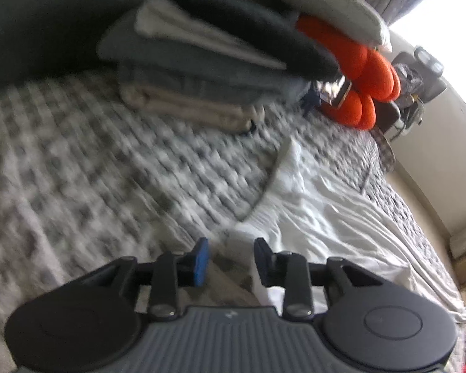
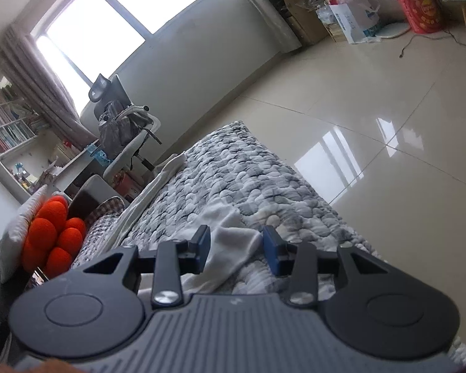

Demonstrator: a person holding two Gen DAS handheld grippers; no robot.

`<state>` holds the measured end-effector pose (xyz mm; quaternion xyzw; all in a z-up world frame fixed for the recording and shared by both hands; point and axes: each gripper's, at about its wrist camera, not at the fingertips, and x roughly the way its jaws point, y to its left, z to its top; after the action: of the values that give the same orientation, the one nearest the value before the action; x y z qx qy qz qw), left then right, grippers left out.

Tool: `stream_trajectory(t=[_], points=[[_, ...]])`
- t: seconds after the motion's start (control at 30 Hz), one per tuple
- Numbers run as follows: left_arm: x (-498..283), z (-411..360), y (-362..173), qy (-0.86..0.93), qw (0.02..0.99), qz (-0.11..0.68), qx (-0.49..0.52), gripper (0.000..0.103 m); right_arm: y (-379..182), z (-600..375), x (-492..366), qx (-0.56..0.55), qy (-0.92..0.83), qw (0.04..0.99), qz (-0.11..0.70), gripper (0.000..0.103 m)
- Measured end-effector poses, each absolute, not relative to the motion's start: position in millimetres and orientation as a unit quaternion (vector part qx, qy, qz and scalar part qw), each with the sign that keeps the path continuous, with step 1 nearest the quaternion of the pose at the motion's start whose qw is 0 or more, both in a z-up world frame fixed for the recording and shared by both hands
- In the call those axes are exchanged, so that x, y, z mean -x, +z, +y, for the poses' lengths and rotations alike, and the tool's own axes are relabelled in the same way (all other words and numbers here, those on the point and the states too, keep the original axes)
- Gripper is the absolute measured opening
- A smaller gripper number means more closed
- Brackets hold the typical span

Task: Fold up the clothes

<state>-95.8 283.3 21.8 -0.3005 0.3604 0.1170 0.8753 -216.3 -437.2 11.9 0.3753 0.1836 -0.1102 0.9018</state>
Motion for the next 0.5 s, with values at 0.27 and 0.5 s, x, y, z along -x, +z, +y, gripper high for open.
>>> stream_trajectory(t=[0.27, 0.5], points=[[92, 282, 19, 0.099, 0.861, 0.369, 0.334, 0.032, 12, -419, 210, -0.355, -0.107, 0.91, 0.183, 0.042], [88, 286, 14, 0.081, 0.851, 0.372, 0.362, 0.032, 14, -412, 208, -0.332, -0.105, 0.92, 0.181, 0.03]])
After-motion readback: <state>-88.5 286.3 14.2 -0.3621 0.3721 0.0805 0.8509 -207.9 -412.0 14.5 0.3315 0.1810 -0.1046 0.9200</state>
